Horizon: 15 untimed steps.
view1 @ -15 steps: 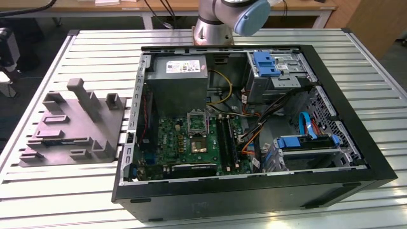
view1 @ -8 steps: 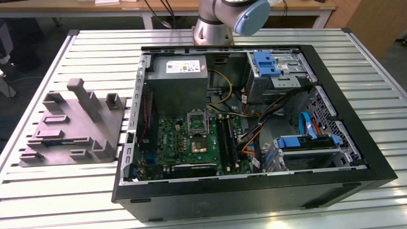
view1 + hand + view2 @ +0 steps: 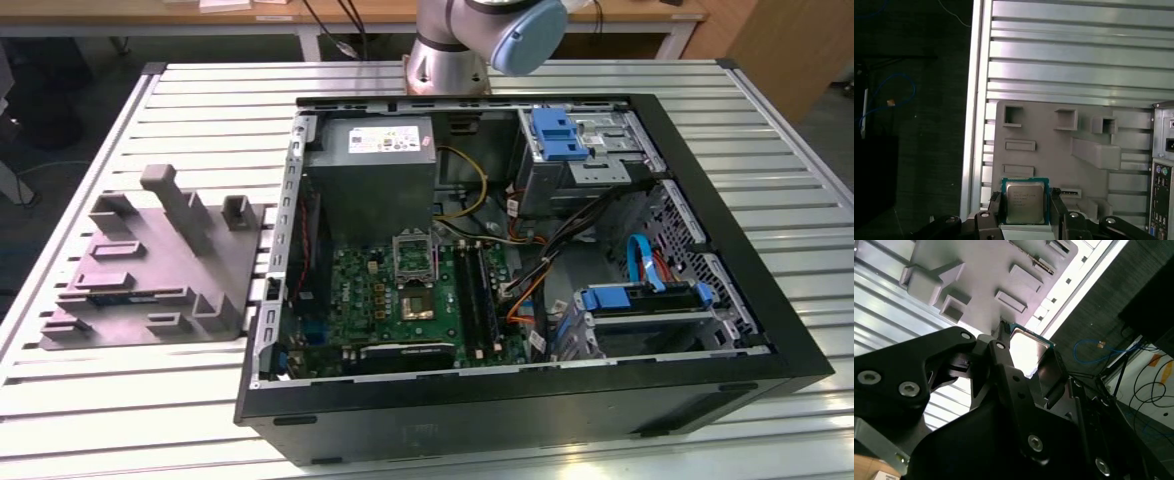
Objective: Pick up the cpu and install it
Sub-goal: 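Pick up the cpu and move it towards the insertion slot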
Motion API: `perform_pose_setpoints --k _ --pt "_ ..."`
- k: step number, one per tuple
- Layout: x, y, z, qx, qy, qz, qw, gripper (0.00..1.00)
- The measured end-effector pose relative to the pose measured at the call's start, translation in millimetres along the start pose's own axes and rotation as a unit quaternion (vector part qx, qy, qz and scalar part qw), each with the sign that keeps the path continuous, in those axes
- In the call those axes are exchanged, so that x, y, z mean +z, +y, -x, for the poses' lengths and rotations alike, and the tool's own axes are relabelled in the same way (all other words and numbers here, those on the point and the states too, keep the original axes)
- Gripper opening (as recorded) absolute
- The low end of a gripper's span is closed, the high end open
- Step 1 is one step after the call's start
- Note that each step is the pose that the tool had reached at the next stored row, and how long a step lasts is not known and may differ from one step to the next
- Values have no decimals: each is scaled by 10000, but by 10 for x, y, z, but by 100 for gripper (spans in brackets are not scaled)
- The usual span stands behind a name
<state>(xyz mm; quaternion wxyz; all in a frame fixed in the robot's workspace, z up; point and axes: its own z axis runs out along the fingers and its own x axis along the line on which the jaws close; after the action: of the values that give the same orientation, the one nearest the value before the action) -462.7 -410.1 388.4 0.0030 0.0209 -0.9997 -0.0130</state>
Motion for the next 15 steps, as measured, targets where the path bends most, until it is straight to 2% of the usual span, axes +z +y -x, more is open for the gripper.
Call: perform_pose_setpoints --k 9,15 --pt "-5 0 7 0 2 -1 10000 47" --pt "-1 -4 102 0 1 0 10000 47"
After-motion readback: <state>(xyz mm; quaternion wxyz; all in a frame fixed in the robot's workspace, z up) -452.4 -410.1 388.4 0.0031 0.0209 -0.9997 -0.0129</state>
